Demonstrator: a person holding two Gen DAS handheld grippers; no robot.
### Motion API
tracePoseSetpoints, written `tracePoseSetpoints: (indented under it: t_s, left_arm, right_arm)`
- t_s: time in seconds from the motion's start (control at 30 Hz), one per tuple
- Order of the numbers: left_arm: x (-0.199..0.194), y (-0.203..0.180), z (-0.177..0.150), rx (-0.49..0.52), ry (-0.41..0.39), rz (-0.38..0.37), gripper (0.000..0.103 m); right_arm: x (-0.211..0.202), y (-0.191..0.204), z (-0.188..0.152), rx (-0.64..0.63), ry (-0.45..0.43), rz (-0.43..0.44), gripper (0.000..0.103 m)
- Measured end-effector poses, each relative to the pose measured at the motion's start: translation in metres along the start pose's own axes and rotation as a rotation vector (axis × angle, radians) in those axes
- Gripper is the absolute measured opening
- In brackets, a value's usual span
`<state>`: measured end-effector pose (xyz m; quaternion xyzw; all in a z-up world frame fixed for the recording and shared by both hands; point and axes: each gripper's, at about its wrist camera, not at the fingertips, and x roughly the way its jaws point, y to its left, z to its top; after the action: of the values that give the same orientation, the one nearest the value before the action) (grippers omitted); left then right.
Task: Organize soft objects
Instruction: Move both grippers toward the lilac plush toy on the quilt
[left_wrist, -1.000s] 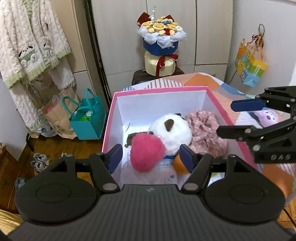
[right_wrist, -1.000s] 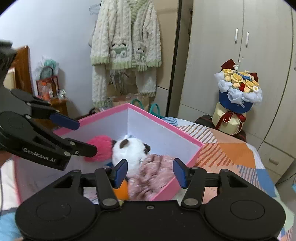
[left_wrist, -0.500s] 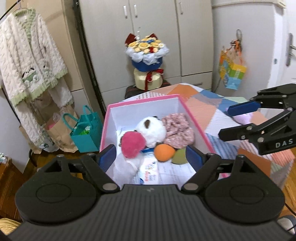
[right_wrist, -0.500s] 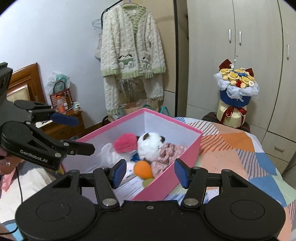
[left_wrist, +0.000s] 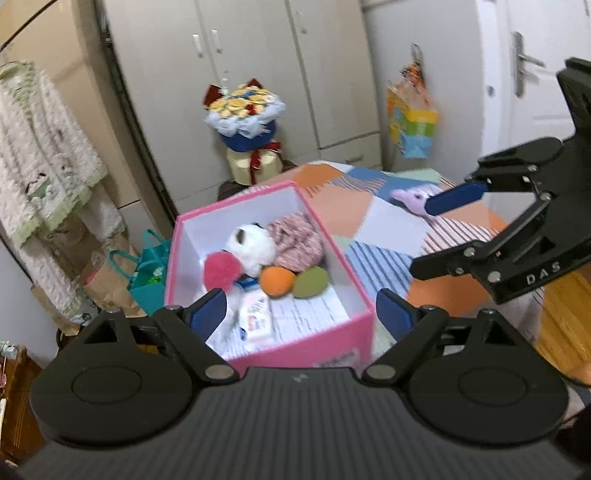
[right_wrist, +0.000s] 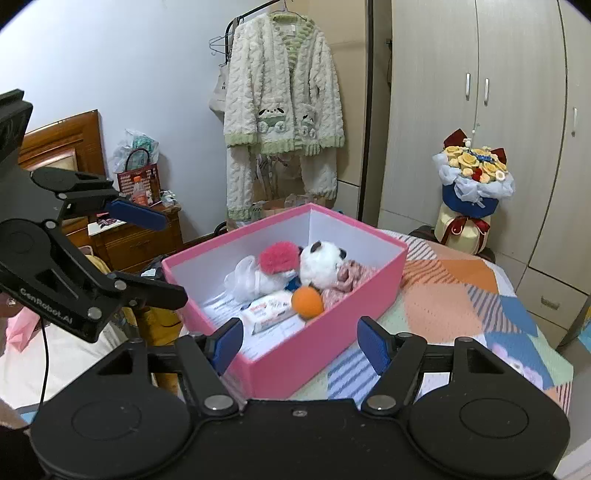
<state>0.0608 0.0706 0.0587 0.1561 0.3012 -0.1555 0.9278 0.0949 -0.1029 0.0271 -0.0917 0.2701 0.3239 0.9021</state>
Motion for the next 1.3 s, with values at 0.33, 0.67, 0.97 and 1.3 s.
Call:
tracePoseSetpoints:
  t_s: [0.33, 0.67, 0.97, 1.3]
  left_arm:
    - [-0.010, -0.035, -0.014, 0.063, 0.038, -0.110, 0.091]
    - [0.013, -0.074, -0.002, 0.083, -0.005, -0.270, 0.099]
    - [0.069, -0.093, 0.024, -0.008, -0.046, -0.342, 0.103]
    - [0.139, -0.113, 0.042, -0.117, -0.059, -0.337, 0.103]
  right_arm:
    - [-0.039, 0.002, -0.033, 0.015, -0.021, -0.031, 0.073]
    - [-0.055, -0.040, -0.078, 0.154, -0.045, -0.117, 0.088]
    - [-0.051, -0.089, -0.104, 0.232, -0.014, -0.211, 0.089]
    - [-0.025, -0.120, -0.124, 0.193, 0.039, -0.285, 0.090]
